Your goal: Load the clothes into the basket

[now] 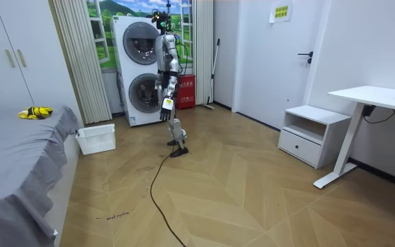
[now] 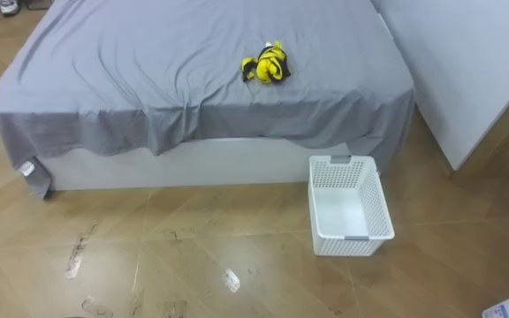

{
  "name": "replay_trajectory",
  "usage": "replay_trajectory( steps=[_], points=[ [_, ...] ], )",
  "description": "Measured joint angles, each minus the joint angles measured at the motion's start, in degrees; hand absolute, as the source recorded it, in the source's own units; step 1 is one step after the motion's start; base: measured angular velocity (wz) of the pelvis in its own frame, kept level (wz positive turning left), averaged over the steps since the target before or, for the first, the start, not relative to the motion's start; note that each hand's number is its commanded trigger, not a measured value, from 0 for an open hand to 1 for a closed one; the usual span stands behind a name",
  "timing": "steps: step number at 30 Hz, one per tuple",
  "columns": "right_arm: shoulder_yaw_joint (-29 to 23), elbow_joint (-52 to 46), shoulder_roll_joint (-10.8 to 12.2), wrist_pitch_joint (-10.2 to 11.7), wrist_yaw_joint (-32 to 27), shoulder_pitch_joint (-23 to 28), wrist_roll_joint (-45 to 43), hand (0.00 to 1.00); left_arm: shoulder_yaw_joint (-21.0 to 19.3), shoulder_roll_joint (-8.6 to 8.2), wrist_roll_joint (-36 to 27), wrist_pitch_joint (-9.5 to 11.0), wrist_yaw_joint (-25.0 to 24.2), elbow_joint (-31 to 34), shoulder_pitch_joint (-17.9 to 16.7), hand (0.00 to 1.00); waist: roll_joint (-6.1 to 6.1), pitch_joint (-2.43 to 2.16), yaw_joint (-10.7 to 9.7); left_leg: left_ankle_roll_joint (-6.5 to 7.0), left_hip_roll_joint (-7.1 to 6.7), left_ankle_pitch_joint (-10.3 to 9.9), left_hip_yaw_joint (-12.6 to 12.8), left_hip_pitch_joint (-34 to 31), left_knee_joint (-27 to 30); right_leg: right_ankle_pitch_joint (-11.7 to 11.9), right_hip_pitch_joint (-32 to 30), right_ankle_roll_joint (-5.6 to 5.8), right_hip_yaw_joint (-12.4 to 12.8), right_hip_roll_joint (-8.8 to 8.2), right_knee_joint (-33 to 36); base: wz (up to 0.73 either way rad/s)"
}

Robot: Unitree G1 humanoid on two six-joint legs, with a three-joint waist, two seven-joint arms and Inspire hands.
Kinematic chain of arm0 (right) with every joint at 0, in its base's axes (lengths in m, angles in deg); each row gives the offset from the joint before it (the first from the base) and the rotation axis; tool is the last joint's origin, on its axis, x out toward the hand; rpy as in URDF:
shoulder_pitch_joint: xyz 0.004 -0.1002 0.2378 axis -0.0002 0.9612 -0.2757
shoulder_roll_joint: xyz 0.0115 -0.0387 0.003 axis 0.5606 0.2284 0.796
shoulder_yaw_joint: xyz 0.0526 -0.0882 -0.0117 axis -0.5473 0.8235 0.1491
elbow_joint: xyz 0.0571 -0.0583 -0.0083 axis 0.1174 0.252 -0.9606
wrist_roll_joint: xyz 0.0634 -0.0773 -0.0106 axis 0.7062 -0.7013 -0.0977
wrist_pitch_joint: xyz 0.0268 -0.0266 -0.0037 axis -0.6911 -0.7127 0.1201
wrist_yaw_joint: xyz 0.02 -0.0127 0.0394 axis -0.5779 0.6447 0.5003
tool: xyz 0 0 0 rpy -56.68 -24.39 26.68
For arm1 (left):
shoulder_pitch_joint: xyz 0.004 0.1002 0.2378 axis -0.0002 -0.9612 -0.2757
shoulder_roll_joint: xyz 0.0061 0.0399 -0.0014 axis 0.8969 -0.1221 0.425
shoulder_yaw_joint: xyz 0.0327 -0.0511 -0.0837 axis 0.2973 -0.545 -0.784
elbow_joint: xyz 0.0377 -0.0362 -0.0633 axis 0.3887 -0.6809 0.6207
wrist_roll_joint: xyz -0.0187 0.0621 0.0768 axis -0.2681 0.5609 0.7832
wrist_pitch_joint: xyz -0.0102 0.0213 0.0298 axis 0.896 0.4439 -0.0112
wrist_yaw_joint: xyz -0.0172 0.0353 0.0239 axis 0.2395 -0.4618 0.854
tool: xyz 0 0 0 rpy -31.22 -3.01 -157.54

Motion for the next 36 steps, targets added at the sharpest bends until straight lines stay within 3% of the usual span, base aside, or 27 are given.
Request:
replay_trajectory(
  steps=[13,17,21,23,26,27,28,29,30,31,32,33,34,35,36],
  points=[
    [0.0,0.3,-0.1,-1.4,1.1,0.3,3.7,0.0,-0.2,0.0,-2.1,-0.1,0.0,0.0,-0.7,0.0,-0.51,0.16,-0.1,0.04,-0.18,0.0,-0.2,0.1,-0.1,-0.2,0.2,0.3,0.6,-0.04,0.0,0.0],
    [0.0,0.3,0.1,-1.5,1.9,0.3,4.4,0.0,-0.6,-0.01,-2.8,-0.1,0.1,0.3,-0.6,0.0,-0.63,-0.09,0.0,0.11,0.12,-0.5,-0.1,-0.7,1.3,-0.4,-0.3,0.12,0.7,0.1,0.3,-0.01],
    [0.0,0.0,0.3,-1.7,3.7,0.5,5.7,0.0,-1.9,-0.01,-5.4,-0.1,0.0,0.5,-0.4,0.0,-0.97,0.04,0.6,-0.77,2.51,-4.9,0.2,-4.0,11.4,-2.3,-0.7,-0.87,0.9,1.56,3.6,-0.05],
    [-0.1,0.2,0.6,-1.7,4.3,0.8,6.4,0.0,-2.5,-0.04,-8.1,-0.1,-0.2,1.0,-0.5,0.0,-1.0,0.24,0.7,-1.17,3.73,-6.0,0.7,-6.1,17.3,-3.7,-0.9,-1.4,1.3,2.22,5.2,0.0],
    [-0.1,0.0,0.6,-1.3,5.1,1.4,7.2,0.0,-2.8,0.1,-9.3,0.1,-0.1,1.5,-0.4,0.0,-0.86,0.3,0.8,-1.18,5.64,-5.8,1.0,-11.0,27.0,-4.6,-0.9,-2.66,1.1,2.95,6.0,0.05],
    [0.0,-0.1,0.5,-1.2,5.3,1.7,8.3,0.0,-2.6,0.22,-11.2,0.4,-0.1,2.0,-0.6,0.0,-1.35,0.59,0.8,-0.81,5.69,-5.5,0.5,-14.6,31.8,-5.1,-0.5,-3.1,1.3,2.73,6.9,0.06],
    [0.1,-0.1,0.4,-1.2,5.1,1.8,9.1,0.0,-2.4,0.26,-12.4,0.6,-0.1,2.2,-0.7,0.0,-1.41,0.54,1.0,-0.7,5.09,-5.5,0.5,-15.8,31.0,-5.5,-0.6,-3.03,1.4,2.44,7.2,0.06],
    [0.1,-0.2,-0.1,-1.5,4.8,1.7,10.7,0.0,-1.0,0.23,-15.3,0.9,-0.1,2.6,-0.6,0.0,-1.3,0.46,1.0,-0.82,3.23,-5.0,0.1,-18.5,25.3,-6.2,-1.0,-2.48,1.4,1.5,7.5,-0.04],
    [0.0,-0.3,-0.6,-1.7,4.7,1.6,11.1,0.0,0.1,0.11,-17.3,1.4,-0.1,2.8,-0.5,0.0,-1.36,0.31,1.0,-1.57,1.77,-2.9,-0.2,-20.9,16.8,-6.9,-1.5,-1.53,1.5,0.63,7.5,-0.12],
    [-0.1,-0.3,-0.6,-1.8,4.7,1.5,11.0,0.0,0.0,0.01,-17.6,1.6,-0.1,2.7,-0.6,0.0,-1.24,0.31,1.2,-1.24,1.39,0.0,-0.1,-22.0,13.9,-7.2,-1.5,-1.27,1.4,0.15,7.5,-0.4],
    [-0.1,-0.3,-0.5,-1.9,4.8,1.7,10.5,0.0,-0.7,-0.11,-17.4,1.7,0.0,2.5,-1.3,0.0,-1.09,0.32,1.8,-1.39,1.25,4.6,0.0,-22.4,9.7,-7.7,-0.8,-0.58,1.6,-0.96,7.0,-0.42],
    [-0.1,-0.3,-0.3,-2.5,5.1,1.9,9.9,0.0,-1.2,-0.19,-17.5,1.7,0.0,2.4,-2.2,0.0,-1.38,-0.1,1.5,-0.68,0.45,8.3,0.3,-22.4,8.0,-8.4,0.0,0.39,2.8,-1.82,6.6,-0.35],
    [-0.1,-0.3,-0.2,-2.8,5.1,2.0,9.9,0.0,-1.5,-0.24,-17.5,1.7,0.0,2.4,-2.3,0.0,-1.71,-0.21,1.4,0.52,-0.17,9.4,1.0,-22.5,7.8,-8.6,0.1,0.51,3.1,-2.47,6.5,-0.07],
    [-0.3,-0.3,-0.2,-3.1,5.0,1.9,9.8,0.0,-1.5,-0.11,-17.5,1.8,-0.1,2.5,-2.2,0.0,-2.12,-0.74,1.4,2.56,-1.05,9.4,3.6,-23.0,8.4,-9.2,0.1,1.93,3.3,-4.21,6.3,-0.07],
    [-1.1,-0.3,-0.2,-2.9,5.0,1.6,8.9,0.0,-1.6,0.15,-17.4,1.9,-0.1,2.5,-2.0,0.0,-3.39,-0.83,1.5,3.92,-2.43,7.7,5.0,-22.9,9.8,-9.2,0.1,3.19,3.3,-5.63,5.4,-0.13]
  ],
)
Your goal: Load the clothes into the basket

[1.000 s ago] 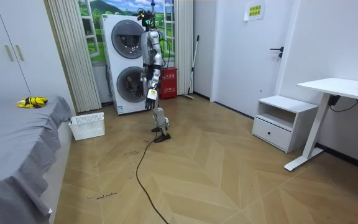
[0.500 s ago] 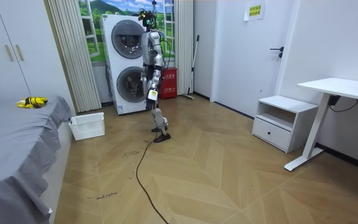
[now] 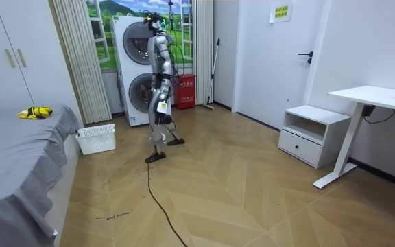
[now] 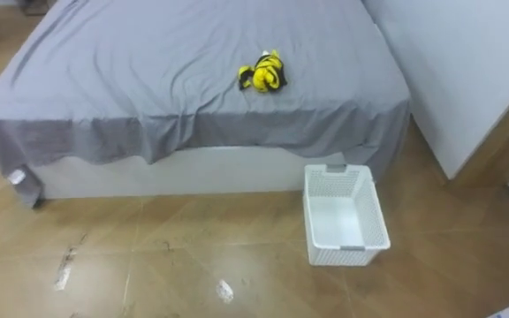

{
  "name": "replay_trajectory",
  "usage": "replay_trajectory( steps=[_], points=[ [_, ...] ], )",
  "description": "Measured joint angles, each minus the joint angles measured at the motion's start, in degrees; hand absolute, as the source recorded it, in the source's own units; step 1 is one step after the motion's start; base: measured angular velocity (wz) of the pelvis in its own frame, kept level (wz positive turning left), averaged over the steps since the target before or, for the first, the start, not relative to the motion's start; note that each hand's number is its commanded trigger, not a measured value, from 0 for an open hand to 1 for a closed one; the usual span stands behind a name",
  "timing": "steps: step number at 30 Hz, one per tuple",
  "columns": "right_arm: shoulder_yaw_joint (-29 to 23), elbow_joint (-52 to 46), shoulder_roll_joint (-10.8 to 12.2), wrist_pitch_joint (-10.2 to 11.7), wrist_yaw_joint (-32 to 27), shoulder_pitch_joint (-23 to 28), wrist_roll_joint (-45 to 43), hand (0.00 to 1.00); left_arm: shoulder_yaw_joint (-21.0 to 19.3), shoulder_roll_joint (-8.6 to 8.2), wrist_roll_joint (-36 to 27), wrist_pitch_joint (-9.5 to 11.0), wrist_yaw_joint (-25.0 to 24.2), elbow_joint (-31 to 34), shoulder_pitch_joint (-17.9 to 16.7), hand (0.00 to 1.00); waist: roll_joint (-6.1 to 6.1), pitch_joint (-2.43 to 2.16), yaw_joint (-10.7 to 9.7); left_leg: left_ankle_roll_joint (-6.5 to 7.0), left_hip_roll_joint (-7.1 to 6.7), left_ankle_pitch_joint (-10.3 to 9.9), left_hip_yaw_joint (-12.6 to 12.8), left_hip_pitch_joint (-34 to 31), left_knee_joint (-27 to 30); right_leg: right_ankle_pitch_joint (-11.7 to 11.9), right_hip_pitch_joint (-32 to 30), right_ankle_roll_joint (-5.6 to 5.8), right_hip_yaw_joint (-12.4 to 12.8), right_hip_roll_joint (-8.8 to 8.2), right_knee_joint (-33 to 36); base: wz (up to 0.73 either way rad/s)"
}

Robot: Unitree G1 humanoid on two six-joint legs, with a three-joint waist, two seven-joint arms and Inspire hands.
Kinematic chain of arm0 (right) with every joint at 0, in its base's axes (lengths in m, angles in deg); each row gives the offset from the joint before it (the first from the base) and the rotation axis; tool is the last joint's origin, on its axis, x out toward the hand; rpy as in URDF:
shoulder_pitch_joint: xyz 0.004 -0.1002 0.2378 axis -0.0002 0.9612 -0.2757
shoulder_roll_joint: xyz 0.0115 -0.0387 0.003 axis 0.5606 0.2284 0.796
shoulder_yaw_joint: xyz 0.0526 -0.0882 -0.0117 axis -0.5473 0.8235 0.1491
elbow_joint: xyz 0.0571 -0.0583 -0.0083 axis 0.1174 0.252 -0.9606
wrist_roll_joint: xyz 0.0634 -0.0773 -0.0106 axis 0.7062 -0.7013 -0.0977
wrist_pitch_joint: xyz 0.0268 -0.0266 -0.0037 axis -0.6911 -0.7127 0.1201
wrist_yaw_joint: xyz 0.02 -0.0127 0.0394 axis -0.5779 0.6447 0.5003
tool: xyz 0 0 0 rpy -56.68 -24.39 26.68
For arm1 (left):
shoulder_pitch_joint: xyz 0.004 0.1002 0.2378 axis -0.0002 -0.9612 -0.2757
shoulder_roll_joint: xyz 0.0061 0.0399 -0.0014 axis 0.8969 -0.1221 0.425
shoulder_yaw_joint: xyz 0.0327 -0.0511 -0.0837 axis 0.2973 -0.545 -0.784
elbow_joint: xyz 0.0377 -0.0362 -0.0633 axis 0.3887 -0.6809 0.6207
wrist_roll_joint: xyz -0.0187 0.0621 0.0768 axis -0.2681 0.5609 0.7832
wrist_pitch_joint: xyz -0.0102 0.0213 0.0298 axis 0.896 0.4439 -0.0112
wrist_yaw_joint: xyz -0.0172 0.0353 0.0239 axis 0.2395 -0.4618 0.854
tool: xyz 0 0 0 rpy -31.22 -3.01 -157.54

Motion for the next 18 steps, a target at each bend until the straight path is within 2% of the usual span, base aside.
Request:
replay_trajectory(
  steps=[1,2,3,4,5,6,7,8,9,10,11,12,13,14,15,16,17,18],
  points=[
    [-0.2,0.0,0.0,0.2,0.0,0.0,-0.3,0.0,0.1,0.05,0.0,0.1,0.0,-0.2,-0.1,0.0,-0.13,0.12,0.1,0.58,-0.47,-0.9,0.4,-0.1,1.0,0.3,0.5,0.38,0.2,-0.63,-0.7,-0.15],
    [-0.7,-0.2,0.0,0.9,-0.1,-0.2,-0.6,0.0,0.1,-0.02,-0.1,0.1,-0.1,-0.3,-0.2,0.0,-0.17,0.15,0.1,1.23,-0.99,-2.7,1.3,0.2,3.2,0.9,1.1,0.56,1.0,-1.6,-0.1,-0.14],
    [-0.7,-0.5,0.0,1.6,-0.1,-0.4,-0.5,0.0,0.1,-0.08,0.0,0.2,-0.1,-0.4,-0.2,0.0,-0.16,0.21,0.3,1.65,-1.32,-5.0,1.9,0.9,5.2,1.3,1.2,0.87,2.4,-2.45,2.5,-0.11],
    [-0.5,-1.0,0.1,1.6,-0.1,-0.4,-0.2,0.0,0.1,-0.05,-0.1,0.2,-0.1,-0.4,-0.3,0.0,-0.31,0.33,0.3,1.9,-1.68,-5.9,2.2,1.6,5.7,1.3,1.0,0.88,2.8,-2.86,4.9,-0.05],
    [-0.6,-2.3,0.1,2.0,-0.1,0.1,0.5,0.0,1.1,0.01,0.0,0.5,0.0,-0.3,-0.4,0.0,0.04,0.72,0.0,2.27,-2.23,-8.1,2.4,4.4,4.7,1.9,-0.3,1.43,2.4,-3.67,12.5,0.07],
    [-0.7,-3.3,0.0,2.2,-0.3,0.2,0.8,0.0,1.7,-0.11,0.0,0.7,0.0,-0.3,-0.2,0.0,0.29,0.94,0.0,2.73,-3.02,-9.2,2.2,7.3,3.3,4.7,-3.2,1.17,2.5,-4.78,21.6,0.1],
    [-0.6,-3.7,0.0,2.3,-0.6,0.3,0.7,0.0,2.0,-0.18,0.1,0.7,0.0,-0.3,0.3,0.0,0.29,1.01,0.0,2.98,-3.27,-9.7,2.0,8.8,2.6,7.1,-4.6,0.83,2.6,-5.13,25.7,0.04],
    [-0.6,-4.3,0.0,2.4,-0.9,0.1,0.7,0.0,2.6,-0.18,1.1,0.8,0.0,-0.6,0.6,0.0,1.12,1.0,0.1,3.3,-3.67,-10.2,1.1,12.2,0.3,12.9,-7.3,-0.32,2.6,-5.73,33.2,0.0],
    [-0.6,-4.9,0.0,2.8,-0.8,0.0,1.2,0.0,2.9,-0.16,2.8,0.8,0.1,-0.6,0.7,0.0,1.8,1.2,0.2,3.58,-3.71,-10.8,0.0,15.2,-1.8,13.3,-10.3,-1.17,2.3,-5.16,38.5,0.0],
    [-0.6,-5.7,0.0,2.9,-0.8,0.2,1.5,0.0,3.0,-0.18,4.1,0.8,0.2,-0.5,0.8,0.0,2.42,1.41,0.1,3.55,-3.51,-11.0,-0.5,16.5,-2.6,11.6,-12.3,-1.64,2.0,-4.27,40.4,0.12],
    [-0.6,-7.4,0.1,3.0,-0.7,0.3,2.0,0.0,3.2,-0.17,6.0,0.8,0.3,-0.5,1.1,0.0,2.68,1.54,0.1,3.6,-2.87,-11.4,-1.0,18.7,-4.1,8.1,-16.6,-2.88,0.7,-2.24,41.8,0.23],
    [-0.6,-9.2,0.1,3.0,-0.7,0.2,2.4,0.0,4.1,-0.19,6.6,0.8,0.3,0.0,1.5,0.0,3.79,1.43,-0.2,3.54,-1.86,-12.2,-2.1,19.9,-4.5,5.2,-21.0,-3.52,-0.7,0.16,39.4,0.29],
    [-0.5,-10.1,0.1,3.1,-0.7,0.2,2.5,0.0,4.8,-0.12,6.7,0.9,0.3,0.2,1.7,0.0,4.15,1.45,-0.2,3.44,-1.36,-12.4,-2.4,20.7,-4.9,4.4,-23.1,-3.74,-1.3,1.66,36.8,0.29],
    [-0.5,-11.0,0.2,3.3,-0.7,0.0,2.4,0.0,6.0,-0.09,7.6,0.9,0.3,0.3,2.3,0.0,4.56,1.71,-0.3,3.12,-0.58,-12.9,-3.0,22.5,-6.0,4.2,-26.3,-3.92,-2.4,4.23,28.6,0.35],
    [0.0,-11.0,0.2,3.5,-0.7,-0.4,2.4,0.0,7.4,0.04,7.9,0.8,0.3,0.3,2.7,0.0,4.55,1.72,-0.2,2.8,-0.21,-13.1,-4.2,24.6,-7.9,5.9,-27.5,-4.56,-3.4,5.86,18.4,0.36],
    [0.0,-11.0,0.2,3.6,-0.8,-0.4,2.4,0.0,8.3,0.02,7.9,0.8,0.2,0.3,2.8,0.0,4.59,1.69,-0.2,2.53,0.02,-13.3,-4.5,25.9,-9.0,7.6,-28.0,-4.88,-3.9,6.57,13.3,0.51],
    [0.0,-11.1,0.2,3.9,-0.9,-0.5,2.5,0.0,9.1,-0.4,7.9,0.8,0.0,0.3,2.8,0.0,4.92,1.59,-0.3,1.9,0.92,-13.7,-5.7,28.5,-10.5,14.1,-28.1,-6.01,-4.6,7.72,7.3,0.52],
    [0.0,-11.1,0.2,4.2,-1.2,-0.4,2.6,0.0,9.2,-0.61,8.0,0.8,-0.1,0.3,2.9,0.0,4.93,1.24,-0.1,1.17,1.69,-14.1,-5.8,30.2,-10.8,19.6,-27.4,-7.8,-5.6,8.68,3.3,0.43]
  ],
)
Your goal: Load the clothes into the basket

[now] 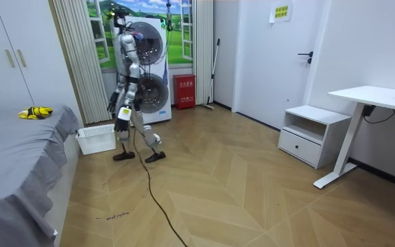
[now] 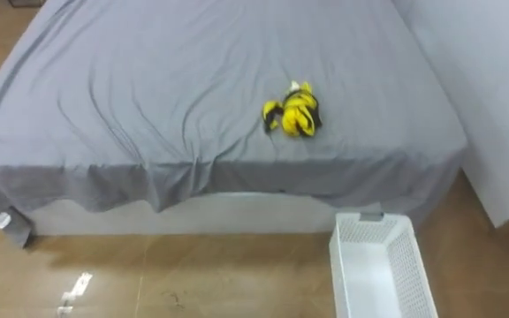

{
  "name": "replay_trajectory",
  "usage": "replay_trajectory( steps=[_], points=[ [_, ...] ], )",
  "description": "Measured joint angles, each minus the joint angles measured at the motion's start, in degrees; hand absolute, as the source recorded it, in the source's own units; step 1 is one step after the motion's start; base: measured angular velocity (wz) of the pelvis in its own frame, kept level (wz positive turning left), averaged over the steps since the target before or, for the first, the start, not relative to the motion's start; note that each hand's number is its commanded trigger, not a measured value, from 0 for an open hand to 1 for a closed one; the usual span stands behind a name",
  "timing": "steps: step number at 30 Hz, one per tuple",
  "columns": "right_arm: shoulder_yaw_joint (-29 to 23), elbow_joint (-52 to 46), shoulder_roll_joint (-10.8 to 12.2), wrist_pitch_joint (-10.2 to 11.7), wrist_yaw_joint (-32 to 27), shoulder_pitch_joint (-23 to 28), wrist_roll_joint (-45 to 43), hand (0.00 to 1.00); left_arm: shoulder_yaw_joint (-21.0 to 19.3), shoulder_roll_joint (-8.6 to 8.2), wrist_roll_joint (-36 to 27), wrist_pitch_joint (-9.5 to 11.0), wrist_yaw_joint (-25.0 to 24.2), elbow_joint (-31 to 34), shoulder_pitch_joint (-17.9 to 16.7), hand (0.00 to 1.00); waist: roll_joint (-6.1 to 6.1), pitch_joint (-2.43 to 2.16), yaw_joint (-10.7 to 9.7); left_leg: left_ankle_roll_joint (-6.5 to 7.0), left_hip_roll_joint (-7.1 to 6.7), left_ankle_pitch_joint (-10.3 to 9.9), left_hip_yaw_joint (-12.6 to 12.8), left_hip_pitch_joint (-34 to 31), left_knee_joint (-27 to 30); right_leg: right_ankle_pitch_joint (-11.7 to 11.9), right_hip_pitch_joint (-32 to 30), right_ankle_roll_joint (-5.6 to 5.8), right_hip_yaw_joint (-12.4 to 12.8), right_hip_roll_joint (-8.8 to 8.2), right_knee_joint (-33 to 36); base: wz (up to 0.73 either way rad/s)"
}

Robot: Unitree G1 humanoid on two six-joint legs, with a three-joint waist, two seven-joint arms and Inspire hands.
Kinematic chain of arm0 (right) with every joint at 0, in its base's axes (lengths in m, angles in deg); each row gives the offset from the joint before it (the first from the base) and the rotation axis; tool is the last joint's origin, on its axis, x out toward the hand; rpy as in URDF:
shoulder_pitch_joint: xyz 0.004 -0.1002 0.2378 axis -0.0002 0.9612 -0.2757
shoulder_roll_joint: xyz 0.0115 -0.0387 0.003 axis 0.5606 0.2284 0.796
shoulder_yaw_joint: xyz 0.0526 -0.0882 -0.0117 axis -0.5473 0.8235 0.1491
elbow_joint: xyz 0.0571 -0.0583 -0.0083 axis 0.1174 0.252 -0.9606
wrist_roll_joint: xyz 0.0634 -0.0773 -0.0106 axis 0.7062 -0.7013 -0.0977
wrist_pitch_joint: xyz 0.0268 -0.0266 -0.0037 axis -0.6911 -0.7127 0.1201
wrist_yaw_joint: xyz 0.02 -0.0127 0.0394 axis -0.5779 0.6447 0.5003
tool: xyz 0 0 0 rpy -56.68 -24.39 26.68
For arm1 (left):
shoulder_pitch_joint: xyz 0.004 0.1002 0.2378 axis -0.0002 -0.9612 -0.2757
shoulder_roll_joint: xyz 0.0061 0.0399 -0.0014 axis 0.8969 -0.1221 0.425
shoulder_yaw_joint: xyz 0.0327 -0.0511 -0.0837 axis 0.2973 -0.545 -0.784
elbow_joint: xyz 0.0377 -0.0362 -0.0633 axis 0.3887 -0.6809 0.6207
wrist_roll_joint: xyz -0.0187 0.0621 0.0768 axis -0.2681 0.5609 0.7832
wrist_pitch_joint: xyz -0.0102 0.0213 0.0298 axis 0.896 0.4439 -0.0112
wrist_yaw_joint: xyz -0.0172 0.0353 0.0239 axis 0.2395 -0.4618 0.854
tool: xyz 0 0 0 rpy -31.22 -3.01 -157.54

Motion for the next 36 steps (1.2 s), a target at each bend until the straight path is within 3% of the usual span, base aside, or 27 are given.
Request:
replay_trajectory(
  steps=[1,2,3,4,5,6,7,8,9,10,11,12,13,14,15,16,17,18,19,20,21,24,26,29,31,36],
  points=[
    [-0.1,-0.3,0.0,0.1,-0.1,-0.1,0.0,0.0,0.0,0.02,0.0,0.0,0.0,0.0,0.1,0.0,-0.03,-0.09,0.3,-0.91,0.51,-0.5,0.0,0.5,0.2,1.9,0.3,-1.26,0.3,0.96,-0.9,0.07],
    [-0.2,-1.4,0.0,0.5,-0.3,-0.4,-0.1,0.0,-0.3,0.07,0.4,0.0,0.0,-0.5,-0.2,0.0,0.37,-0.95,1.4,-3.11,2.15,-1.8,0.0,1.1,1.1,3.0,1.1,-2.13,1.0,2.69,-0.6,-0.27],
    [-0.1,-2.8,-0.1,1.0,-0.3,-1.2,-0.1,0.0,-0.5,0.14,0.5,0.0,0.0,-0.7,-0.9,0.0,1.85,-0.44,1.9,-5.26,4.15,-2.7,0.5,1.8,2.9,2.0,3.3,-3.32,0.0,4.52,0.2,-0.27],
    [-0.1,-3.6,-0.1,1.2,-0.3,-1.3,-0.1,0.0,-0.6,0.15,0.4,0.0,0.0,-0.9,-1.3,0.0,2.36,-0.24,1.8,-6.28,4.95,-2.8,1.1,2.0,4.5,1.3,4.1,-3.69,-0.1,5.04,0.6,-0.04],
    [-0.1,-4.7,-0.1,1.3,-0.3,-1.8,-0.1,0.0,-0.9,0.22,0.4,0.0,0.0,-1.0,-1.8,0.0,2.35,-0.14,1.7,-9.54,5.48,-1.6,3.3,1.5,9.2,-0.1,6.3,-3.68,1.2,5.12,0.6,0.16],
    [-0.1,-5.5,-0.2,1.3,-0.2,-2.1,0.1,0.0,-1.3,0.22,0.4,0.2,0.0,-0.3,-2.5,0.0,1.3,0.15,1.7,-11.24,6.43,-0.6,5.4,0.5,13.4,-1.0,8.6,-3.24,4.0,4.96,0.3,0.34],
    [-0.2,-6.1,-0.2,1.3,-0.2,-2.1,0.3,0.0,-1.3,0.35,0.4,0.4,0.0,0.2,-2.5,0.0,1.18,0.22,1.5,-11.22,7.35,-0.9,5.9,-0.5,14.8,-1.5,9.7,-2.95,5.1,4.88,0.3,0.62],
    [-0.6,-6.9,-0.1,1.1,-0.1,-2.1,0.9,0.0,-1.3,0.65,0.3,1.1,0.0,1.3,-2.4,0.0,0.67,0.33,1.2,-10.41,9.31,-1.3,6.1,-2.5,16.4,-2.7,11.4,-2.31,5.8,4.79,0.7,0.61],
    [-0.6,-7.8,-0.4,0.6,-0.2,-2.4,1.6,0.0,-1.4,0.71,0.2,1.5,0.0,2.4,-2.4,0.0,1.25,-0.28,1.9,-10.67,9.67,-0.6,7.3,-2.3,18.0,-3.9,12.0,-2.2,4.6,5.3,2.1,0.46],
    [-0.6,-8.9,-0.4,0.2,-0.2,-2.8,1.6,0.0,-1.5,0.82,0.2,1.6,0.0,2.8,-2.6,0.0,1.0,-0.16,1.8,-10.43,9.82,-0.1,7.7,-2.2,18.9,-4.4,12.1,-2.16,3.0,5.55,2.9,0.0],
    [-0.3,-11.4,-0.4,-0.1,0.1,-3.0,1.6,0.0,-1.8,1.29,0.0,1.6,0.1,2.8,-3.5,0.0,0.22,0.35,1.7,-10.56,10.4,0.8,8.1,-1.5,20.5,-6.1,12.1,-2.74,-0.7,6.25,2.5,-0.46],
    [0.2,-14.9,0.2,-0.2,0.3,-3.5,1.6,0.0,-3.0,2.27,0.2,1.7,0.1,2.7,-4.8,0.0,-0.72,0.01,1.8,-10.57,10.52,0.7,8.6,-2.6,23.9,-4.4,13.7,-6.07,-3.8,7.82,-3.1,-0.72],
    [0.3,-16.7,0.1,-0.2,0.4,-3.5,1.6,0.0,-3.6,2.29,0.4,1.7,0.3,2.0,-5.2,0.0,-1.12,-0.45,1.9,-10.61,10.6,0.6,8.3,-3.7,26.3,-5.1,15.1,-5.66,-6.3,7.13,-4.3,-0.78],
    [0.8,-18.5,-0.1,0.3,0.2,-4.2,1.6,0.0,-4.4,1.7,0.4,1.6,0.6,1.0,-5.9,0.0,-0.77,-0.19,0.9,-9.83,10.9,-1.0,5.5,-6.1,29.7,-5.1,15.8,-5.78,-5.6,7.7,-4.6,-0.08],
    [0.6,-19.1,-0.4,0.8,-0.9,-4.0,1.5,0.0,-3.8,1.5,-0.1,1.7,0.8,1.2,-5.4,0.0,-1.24,0.07,-0.9,-9.07,9.91,-4.0,3.5,-9.5,29.1,-5.0,16.2,-5.59,-4.2,6.87,-4.8,0.23],
    [0.6,-19.3,-0.7,0.7,-1.6,-3.8,1.5,0.0,-3.2,1.48,-0.4,1.9,0.9,1.4,-4.9,0.0,-1.64,0.28,-0.8,-8.58,9.17,-4.6,2.6,-11.2,27.9,-4.8,16.5,-5.25,-2.5,6.29,-4.8,0.26],
    [0.2,-19.7,-1.0,0.6,-2.7,-3.5,1.5,0.0,-2.5,1.51,-1.7,2.7,1.2,2.5,-4.2,0.0,-2.72,0.74,0.1,-8.59,7.92,-4.6,1.9,-14.3,22.9,-4.4,16.9,-4.51,1.3,5.29,-5.0,-0.29],
    [0.1,-20.3,-1.0,0.3,-3.3,-3.6,1.1,0.0,-2.4,1.48,-2.5,3.7,1.7,3.0,-4.0,0.0,-2.84,0.66,1.0,-9.6,7.61,-3.1,1.7,-16.9,16.5,-4.3,16.9,-3.84,2.6,4.95,-5.6,-0.51],
    [0.1,-20.7,-0.9,0.3,-3.6,-3.8,0.8,0.0,-2.4,1.46,-2.5,4.0,1.9,2.9,-3.9,0.0,-2.76,0.62,1.5,-8.19,7.78,0.5,2.4,-18.1,15.3,-4.9,16.9,-3.0,2.8,4.8,-5.5,-0.67],
    [0.2,-21.5,-0.5,0.0,-4.2,-3.6,-0.4,0.0,-2.5,1.38,-2.5,4.0,2.4,2.5,-4.0,0.0,-2.64,0.09,2.4,-6.32,7.83,1.5,3.4,-17.7,13.8,-5.3,16.9,-2.21,3.6,4.67,-5.5,-0.48],
    [0.5,-24.3,-0.5,-0.3,-4.8,-2.7,-1.2,0.0,-2.6,1.5,-2.4,4.0,2.5,2.4,-3.9,0.0,-2.93,-0.21,2.2,-5.9,7.17,2.4,4.3,-16.2,11.4,-5.1,16.8,-1.92,3.5,4.01,-5.6,-0.39],
    [0.5,-29.2,-1.1,0.5,-5.8,-2.2,-1.2,0.0,-2.5,1.51,-2.6,3.9,2.3,1.6,-4.0,0.0,-3.07,-0.29,2.0,-5.65,5.72,3.8,5.1,-14.0,7.7,-5.1,16.9,-1.63,3.7,3.09,-5.8,-0.18],
    [1.0,-29.4,-1.9,2.2,-7.2,-3.8,-0.7,0.0,-1.8,1.52,-2.5,3.5,2.2,1.4,-3.9,0.0,-3.13,-0.36,1.8,-5.42,4.79,4.8,5.1,-12.8,5.2,-5.3,17.0,-1.21,3.7,2.49,-5.8,0.02],
    [1.1,-29.2,-2.5,2.2,-8.8,-6.3,-1.2,0.0,-1.8,1.48,-1.8,2.5,2.1,1.5,-3.8,0.0,-3.45,-0.52,1.9,-5.11,3.7,5.8,5.1,-13.0,3.4,-5.5,16.4,-0.9,3.6,1.88,-6.6,0.04],
    [1.1,-29.4,-2.5,2.2,-9.6,-7.3,-2.0,0.0,-2.1,1.89,-1.8,1.8,1.5,1.2,-3.5,0.0,-3.79,-0.73,1.9,-4.99,3.43,6.3,5.1,-13.4,3.0,-5.6,15.6,-0.87,3.7,1.69,-6.5,0.04],
    [2.0,-31.8,-2.6,2.2,-12.0,-11.0,-2.7,0.0,-2.3,2.98,-2.0,0.1,1.0,-0.6,-1.7,0.0,-4.05,-0.62,2.4,-4.94,3.44,6.4,5.0,-15.2,3.0,-5.5,13.9,-0.82,3.3,1.57,-6.6,0.02]
  ],
)
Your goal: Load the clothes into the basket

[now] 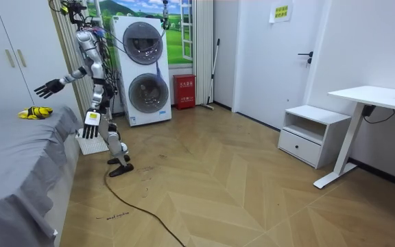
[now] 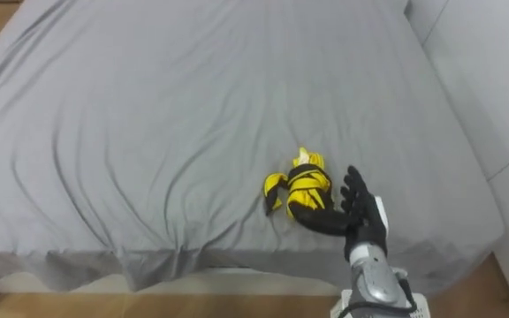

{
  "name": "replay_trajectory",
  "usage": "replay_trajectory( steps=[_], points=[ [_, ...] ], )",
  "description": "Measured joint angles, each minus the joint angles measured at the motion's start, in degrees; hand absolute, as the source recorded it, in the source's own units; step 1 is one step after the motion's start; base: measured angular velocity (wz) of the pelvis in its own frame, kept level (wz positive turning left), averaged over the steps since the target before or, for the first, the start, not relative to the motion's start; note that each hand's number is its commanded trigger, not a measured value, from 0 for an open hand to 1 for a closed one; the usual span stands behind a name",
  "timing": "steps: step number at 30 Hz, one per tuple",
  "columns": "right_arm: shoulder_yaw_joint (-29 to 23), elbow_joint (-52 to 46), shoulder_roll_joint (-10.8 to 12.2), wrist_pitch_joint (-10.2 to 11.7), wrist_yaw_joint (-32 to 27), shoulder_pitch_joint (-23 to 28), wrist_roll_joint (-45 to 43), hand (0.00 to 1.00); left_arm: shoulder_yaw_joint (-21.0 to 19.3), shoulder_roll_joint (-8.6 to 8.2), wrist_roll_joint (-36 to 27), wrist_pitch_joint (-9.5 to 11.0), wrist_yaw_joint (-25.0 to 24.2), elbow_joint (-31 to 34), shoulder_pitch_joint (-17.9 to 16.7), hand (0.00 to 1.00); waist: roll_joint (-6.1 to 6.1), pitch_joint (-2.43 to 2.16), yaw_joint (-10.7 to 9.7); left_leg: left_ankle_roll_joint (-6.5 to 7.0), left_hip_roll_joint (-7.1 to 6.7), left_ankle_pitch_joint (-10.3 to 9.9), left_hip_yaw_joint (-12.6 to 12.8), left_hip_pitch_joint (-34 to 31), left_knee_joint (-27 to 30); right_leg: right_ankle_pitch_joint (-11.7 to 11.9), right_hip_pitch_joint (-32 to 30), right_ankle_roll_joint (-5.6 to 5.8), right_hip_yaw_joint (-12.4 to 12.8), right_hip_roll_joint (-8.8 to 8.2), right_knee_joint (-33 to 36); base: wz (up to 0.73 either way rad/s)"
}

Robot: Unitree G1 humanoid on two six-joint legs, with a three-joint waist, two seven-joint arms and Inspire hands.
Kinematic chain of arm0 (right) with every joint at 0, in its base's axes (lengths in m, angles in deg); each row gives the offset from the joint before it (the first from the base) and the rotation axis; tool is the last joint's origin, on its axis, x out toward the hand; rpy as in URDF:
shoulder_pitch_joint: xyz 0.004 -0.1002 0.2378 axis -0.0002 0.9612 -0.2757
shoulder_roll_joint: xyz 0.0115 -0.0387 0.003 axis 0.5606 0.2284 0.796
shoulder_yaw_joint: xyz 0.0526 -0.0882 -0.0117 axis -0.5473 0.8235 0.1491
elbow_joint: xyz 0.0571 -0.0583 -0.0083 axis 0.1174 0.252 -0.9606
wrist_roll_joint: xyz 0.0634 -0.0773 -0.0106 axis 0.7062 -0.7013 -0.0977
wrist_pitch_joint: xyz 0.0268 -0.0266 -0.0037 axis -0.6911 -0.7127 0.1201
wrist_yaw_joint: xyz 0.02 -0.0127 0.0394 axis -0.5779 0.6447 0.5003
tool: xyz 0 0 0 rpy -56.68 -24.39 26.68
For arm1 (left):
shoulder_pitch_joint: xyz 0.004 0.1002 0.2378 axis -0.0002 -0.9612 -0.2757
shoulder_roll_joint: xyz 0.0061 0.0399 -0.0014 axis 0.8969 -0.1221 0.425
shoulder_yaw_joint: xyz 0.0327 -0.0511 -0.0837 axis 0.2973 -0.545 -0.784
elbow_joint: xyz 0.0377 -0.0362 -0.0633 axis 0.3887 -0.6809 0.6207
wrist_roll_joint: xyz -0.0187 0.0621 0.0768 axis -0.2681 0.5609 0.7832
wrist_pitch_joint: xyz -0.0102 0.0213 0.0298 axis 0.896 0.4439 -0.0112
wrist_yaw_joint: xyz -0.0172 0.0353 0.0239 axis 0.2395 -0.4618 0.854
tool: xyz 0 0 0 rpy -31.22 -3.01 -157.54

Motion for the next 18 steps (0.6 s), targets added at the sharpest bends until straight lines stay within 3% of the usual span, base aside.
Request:
replay_trajectory(
  steps=[6,8,9,16,18],
  points=[
    [1.4,1.2,0.0,0.0,-2.5,-3.0,-0.1,0.0,-0.1,0.09,-0.5,-1.7,0.0,-0.9,0.8,0.0,-0.08,0.32,0.7,0.01,0.03,0.0,-0.9,-0.3,-0.2,-0.2,0.0,0.25,-0.5,-0.16,-0.2,0.06],
    [1.9,2.8,0.0,0.0,-3.1,-3.5,-0.9,0.0,-0.3,0.13,-0.3,-2.0,0.0,-1.0,1.3,0.0,-0.33,0.63,1.1,0.13,-0.06,0.1,-1.1,-1.0,0.0,-0.3,-0.5,0.34,-0.9,-0.35,-0.1,0.14],
    [2.0,5.1,0.0,0.0,-3.2,-4.3,-2.7,0.0,-0.6,0.18,-0.4,-2.3,0.0,-1.2,1.9,0.0,-0.59,1.0,1.2,0.25,-0.16,0.2,-1.4,-1.7,0.3,-0.3,-1.0,0.36,-1.3,-0.53,0.0,0.13],
    [2.0,15.5,-0.2,-0.1,-4.8,-9.4,-4.2,0.0,-0.7,1.01,0.0,-3.7,-0.2,-2.5,3.3,0.0,-1.16,1.19,2.7,0.57,-0.48,0.4,-1.9,-5.4,1.0,0.0,-4.4,0.66,-1.8,-0.98,0.4,0.05],
    [1.9,19.0,-0.2,-0.1,-5.7,-12.8,-3.7,0.0,-0.6,1.17,0.1,-4.4,-0.2,-2.5,3.5,0.0,-1.19,1.21,2.8,0.7,-0.51,0.4,-2.1,-6.7,1.0,0.0,-5.5,0.66,-2.1,-1.03,0.5,0.06]
  ],
)
